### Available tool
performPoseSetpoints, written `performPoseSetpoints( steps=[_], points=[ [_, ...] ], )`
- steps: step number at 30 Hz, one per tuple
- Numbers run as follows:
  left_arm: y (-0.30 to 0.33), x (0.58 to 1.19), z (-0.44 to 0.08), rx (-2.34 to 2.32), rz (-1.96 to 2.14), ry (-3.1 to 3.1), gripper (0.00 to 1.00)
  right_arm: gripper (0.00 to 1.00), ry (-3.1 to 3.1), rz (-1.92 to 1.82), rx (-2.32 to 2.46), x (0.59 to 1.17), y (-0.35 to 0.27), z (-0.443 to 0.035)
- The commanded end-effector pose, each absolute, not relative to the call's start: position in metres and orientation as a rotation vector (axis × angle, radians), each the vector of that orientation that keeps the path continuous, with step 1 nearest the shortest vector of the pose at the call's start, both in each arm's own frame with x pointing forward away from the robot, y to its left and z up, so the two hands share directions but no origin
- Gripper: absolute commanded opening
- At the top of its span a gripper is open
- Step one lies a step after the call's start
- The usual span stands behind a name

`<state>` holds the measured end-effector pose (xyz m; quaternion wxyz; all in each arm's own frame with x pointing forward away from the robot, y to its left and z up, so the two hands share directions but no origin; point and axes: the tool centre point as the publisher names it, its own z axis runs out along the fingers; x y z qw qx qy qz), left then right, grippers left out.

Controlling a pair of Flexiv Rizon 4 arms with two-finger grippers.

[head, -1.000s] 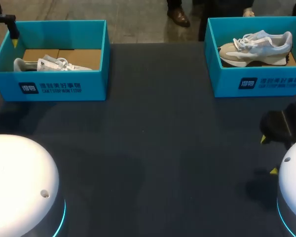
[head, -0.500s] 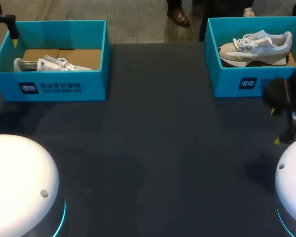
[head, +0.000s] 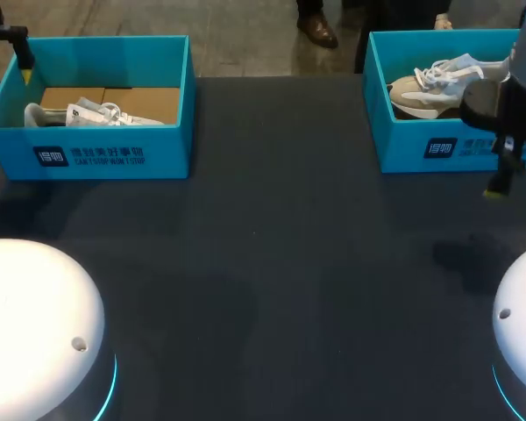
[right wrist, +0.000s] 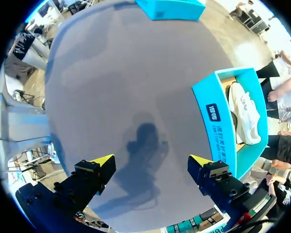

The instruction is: Take the shoe out of the shoebox, open the shoe tongue, remove and reinsert the insole, then place the shoe into the shoebox

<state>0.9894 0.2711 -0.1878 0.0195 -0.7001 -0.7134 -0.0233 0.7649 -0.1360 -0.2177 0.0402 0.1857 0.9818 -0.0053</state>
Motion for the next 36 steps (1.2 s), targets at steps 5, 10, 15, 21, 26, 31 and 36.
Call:
performPoseSetpoints(
  steps=[5, 10, 15, 21, 26, 31, 36],
  points=[
    [0.271, 0.989, -0.187, -2.173, -0.073, -2.212, 1.00, 1.00, 3.062, -0.086, 0.584, 0.780, -0.135, -0.219],
    [0.271, 0.989, -0.187, -2.173, -0.073, -2.212, 1.00, 1.00, 3.017, -0.066, 0.632, 0.783, -0.135, -0.217],
    [0.271, 0.989, -0.187, -2.173, -0.073, -2.212, 1.00, 1.00, 2.971, -0.143, 0.796, 0.815, -0.144, -0.207],
    [0.271, 0.989, -0.187, -2.173, -0.073, -2.212, 1.00, 1.00, 2.955, -0.277, 0.954, 0.857, -0.173, -0.196],
    [0.271, 0.989, -0.187, -2.173, -0.073, -2.212, 1.00, 1.00, 2.934, -0.146, 0.881, 0.881, -0.192, -0.182],
    [0.271, 0.989, -0.187, -2.173, -0.073, -2.212, 1.00, 1.00, 2.975, -0.272, 0.926, 0.908, -0.204, -0.184],
    [0.271, 0.989, -0.187, -2.173, -0.073, -2.212, 1.00, 1.00, 2.959, -0.337, 1.224, 0.935, -0.212, -0.192]
  ],
)
